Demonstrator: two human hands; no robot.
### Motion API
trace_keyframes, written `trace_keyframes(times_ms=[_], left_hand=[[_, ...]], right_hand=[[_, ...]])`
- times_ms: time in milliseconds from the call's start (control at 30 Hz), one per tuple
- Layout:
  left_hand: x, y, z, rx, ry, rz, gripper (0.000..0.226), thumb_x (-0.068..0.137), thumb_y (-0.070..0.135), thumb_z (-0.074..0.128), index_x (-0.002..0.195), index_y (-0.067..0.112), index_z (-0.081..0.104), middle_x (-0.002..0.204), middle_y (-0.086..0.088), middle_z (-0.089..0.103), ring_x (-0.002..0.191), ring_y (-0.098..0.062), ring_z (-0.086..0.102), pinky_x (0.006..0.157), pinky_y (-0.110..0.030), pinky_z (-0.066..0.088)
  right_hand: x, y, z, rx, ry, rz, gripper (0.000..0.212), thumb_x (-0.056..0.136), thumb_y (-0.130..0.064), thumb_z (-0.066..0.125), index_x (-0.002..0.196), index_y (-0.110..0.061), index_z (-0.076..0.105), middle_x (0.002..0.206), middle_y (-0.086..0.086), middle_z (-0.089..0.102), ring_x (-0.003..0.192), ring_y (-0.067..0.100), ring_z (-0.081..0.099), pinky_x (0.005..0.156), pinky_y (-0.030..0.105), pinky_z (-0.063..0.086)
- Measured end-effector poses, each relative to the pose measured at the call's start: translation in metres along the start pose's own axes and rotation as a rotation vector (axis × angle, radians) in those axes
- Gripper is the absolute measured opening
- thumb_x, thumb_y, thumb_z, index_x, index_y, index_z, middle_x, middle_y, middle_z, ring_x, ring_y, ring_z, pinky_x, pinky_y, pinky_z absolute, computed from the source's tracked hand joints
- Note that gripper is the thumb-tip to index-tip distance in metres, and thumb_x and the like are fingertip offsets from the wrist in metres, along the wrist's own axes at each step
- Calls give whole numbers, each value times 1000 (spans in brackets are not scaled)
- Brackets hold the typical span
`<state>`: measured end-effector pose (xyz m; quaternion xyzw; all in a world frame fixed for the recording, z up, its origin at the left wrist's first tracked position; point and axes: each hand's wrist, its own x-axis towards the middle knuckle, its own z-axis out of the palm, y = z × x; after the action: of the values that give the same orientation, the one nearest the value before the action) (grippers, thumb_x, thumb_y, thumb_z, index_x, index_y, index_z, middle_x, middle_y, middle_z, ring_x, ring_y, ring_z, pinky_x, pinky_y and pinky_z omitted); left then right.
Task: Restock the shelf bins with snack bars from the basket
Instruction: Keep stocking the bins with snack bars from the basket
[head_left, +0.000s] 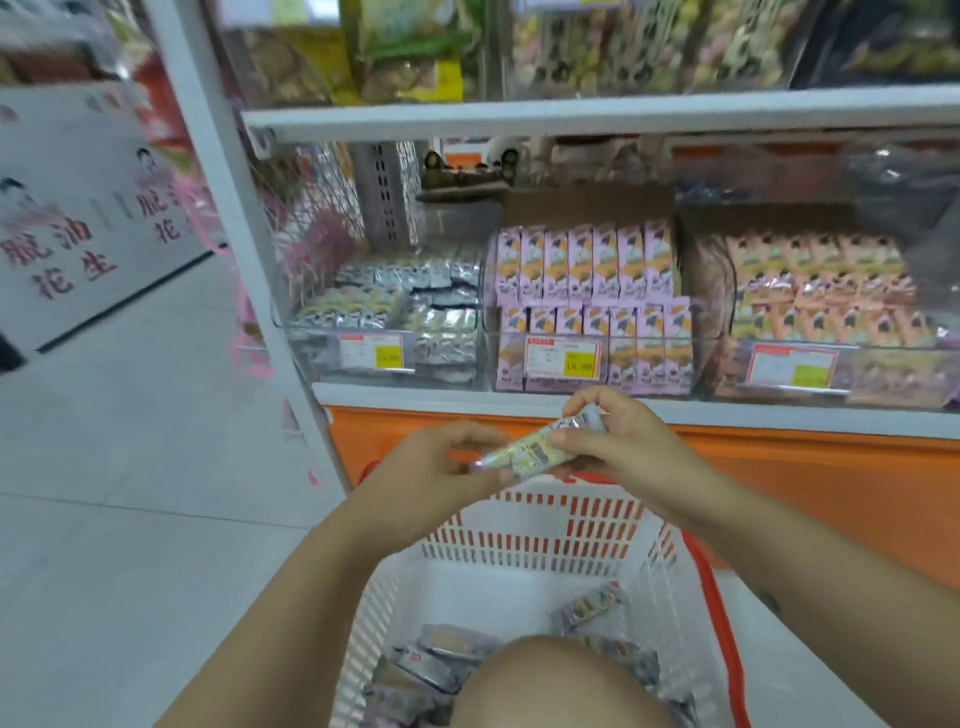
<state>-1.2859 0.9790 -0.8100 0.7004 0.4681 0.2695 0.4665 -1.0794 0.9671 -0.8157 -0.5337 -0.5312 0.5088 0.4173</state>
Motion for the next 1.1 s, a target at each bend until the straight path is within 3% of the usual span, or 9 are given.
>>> trace_keyframes(times_ms=[100,167,300,433,567,733,867,967,1100], left_hand=[[-1,-2,-12,-132,365,-20,35,84,30,71,116,32,59,114,11,63,96,-10,66,86,-31,52],[3,-4,-16,-400,509,-62,36,85,29,70,119,27,58,113,2,64,97,-16,67,87,-36,52],[12,-1,-17,-874,603,-107,48,88,19,67,130,11,46,107,-9,67,83,-16,72,74,-31,53],[21,11,-13,-999,636,-62,46,92,15,62,133,22,42,107,-9,67,85,-14,71,76,-28,53],[29,17,-18,-912,627,-10,35,95,18,58,127,27,50,108,-9,69,97,-19,69,72,-28,54],[47,12,-61,-435,713,-23,39,94,20,57,132,22,53,108,-13,67,88,-18,64,83,-31,51],[77,16,-88,119,708,16,36,96,27,52,132,22,55,120,1,64,92,-11,59,76,-23,46],[110,17,-95,429,656,18,34,98,24,48,131,20,56,114,-5,67,89,-18,63,71,-25,45],[146,11,-97,574,577,-84,32,99,25,47,128,19,58,108,-9,69,68,-19,59,62,-27,46]], right_hand=[[4,-15,27,134,105,4,27,77,-25,75,72,-21,49,100,26,66,89,41,67,79,43,53],[10,-23,53,178,191,-30,33,70,-34,77,62,-26,46,91,25,64,89,40,67,89,54,51],[27,-39,101,141,325,-79,27,81,-28,71,72,-25,45,84,5,55,82,21,56,83,46,49],[45,-58,110,196,397,-80,19,85,-28,68,89,-20,51,91,-1,55,81,16,53,66,27,41],[59,-67,128,217,444,-147,16,84,-22,69,88,-13,57,77,-1,66,71,15,63,58,18,45],[83,-49,116,-242,446,-302,11,93,-35,56,98,-30,63,105,-14,62,106,8,54,92,25,43],[96,-28,100,-819,565,-212,46,93,-41,52,137,-33,45,154,-5,28,143,17,18,119,43,6],[100,-18,99,-943,504,-216,56,93,-41,51,145,-34,33,159,-5,11,146,17,4,118,46,-9],[105,-9,96,-955,552,-308,54,90,-38,56,141,-35,40,158,-4,18,146,18,10,114,40,-17]])
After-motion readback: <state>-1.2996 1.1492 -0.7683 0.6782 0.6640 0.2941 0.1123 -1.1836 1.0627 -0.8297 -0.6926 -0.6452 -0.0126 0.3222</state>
